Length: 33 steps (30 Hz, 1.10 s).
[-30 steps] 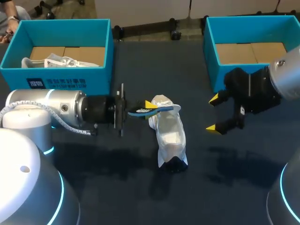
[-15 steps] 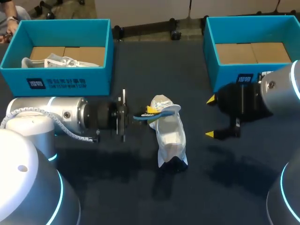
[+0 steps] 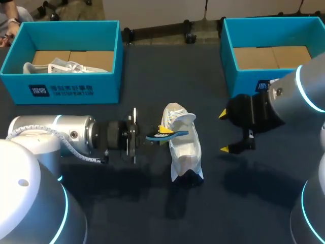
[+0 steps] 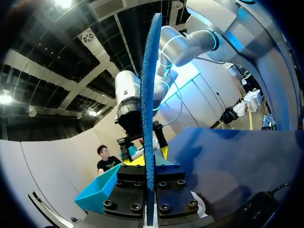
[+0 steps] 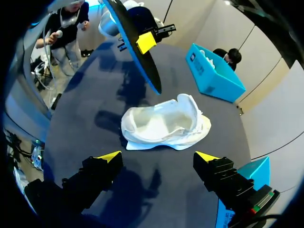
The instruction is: Take the shoe out of the shoebox, open the shoe tongue, remove and reinsert the insole, then place the shoe into the shoebox
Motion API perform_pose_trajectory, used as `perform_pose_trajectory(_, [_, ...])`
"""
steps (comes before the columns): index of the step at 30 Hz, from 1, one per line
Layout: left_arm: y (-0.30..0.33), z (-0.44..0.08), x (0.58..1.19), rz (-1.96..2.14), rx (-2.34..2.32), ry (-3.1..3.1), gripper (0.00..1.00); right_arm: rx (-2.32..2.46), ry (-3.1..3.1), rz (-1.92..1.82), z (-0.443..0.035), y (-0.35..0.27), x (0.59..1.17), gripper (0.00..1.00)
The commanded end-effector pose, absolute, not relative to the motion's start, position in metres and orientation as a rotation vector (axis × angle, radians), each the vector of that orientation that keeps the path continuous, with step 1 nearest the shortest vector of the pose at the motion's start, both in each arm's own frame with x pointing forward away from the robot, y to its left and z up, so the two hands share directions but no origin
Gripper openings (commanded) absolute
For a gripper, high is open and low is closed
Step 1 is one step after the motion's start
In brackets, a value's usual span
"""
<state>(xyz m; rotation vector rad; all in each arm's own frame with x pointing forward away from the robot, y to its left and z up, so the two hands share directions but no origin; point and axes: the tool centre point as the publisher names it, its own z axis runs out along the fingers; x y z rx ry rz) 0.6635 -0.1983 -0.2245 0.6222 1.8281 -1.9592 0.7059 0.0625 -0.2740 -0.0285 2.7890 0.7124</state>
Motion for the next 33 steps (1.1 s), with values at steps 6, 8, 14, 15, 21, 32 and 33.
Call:
perform_pose_trajectory(6, [-0.200, -0.233, 0.665, -1.950, 0.578, 1.836, 0.00, -0.102, 2.878, 0.664, -0.290, 0.090, 0.732, 1.00])
perform_pose_trajectory(8, [-0.199, -0.233, 0.665, -1.948, 0.568, 1.838, 0.00, -0.107, 2.891, 0.667, -0.293, 0.090, 0.734, 1.00])
perform_pose_trajectory(14, [-0.201, -0.237, 0.665, -1.939, 0.551, 1.843, 0.00, -0.114, 2.935, 0.647, -0.299, 0.088, 0.739, 1.00])
perform_pose_trajectory(15, [-0.201, -0.238, 0.665, -1.937, 0.546, 1.844, 0.00, -0.116, 2.935, 0.646, -0.299, 0.089, 0.740, 1.00])
perform_pose_trajectory(21, [-0.199, -0.242, 0.667, -1.933, 0.544, 1.856, 0.00, -0.125, 2.945, 0.642, -0.299, 0.089, 0.741, 1.00])
perform_pose_trajectory(32, [-0.202, -0.256, 0.667, -1.929, 0.517, 1.886, 0.00, -0.140, 2.988, 0.649, -0.307, 0.089, 0.742, 1.00])
perform_pose_trajectory(33, [-0.203, -0.258, 0.667, -1.928, 0.514, 1.889, 0.00, -0.142, 2.991, 0.645, -0.307, 0.089, 0.742, 1.00])
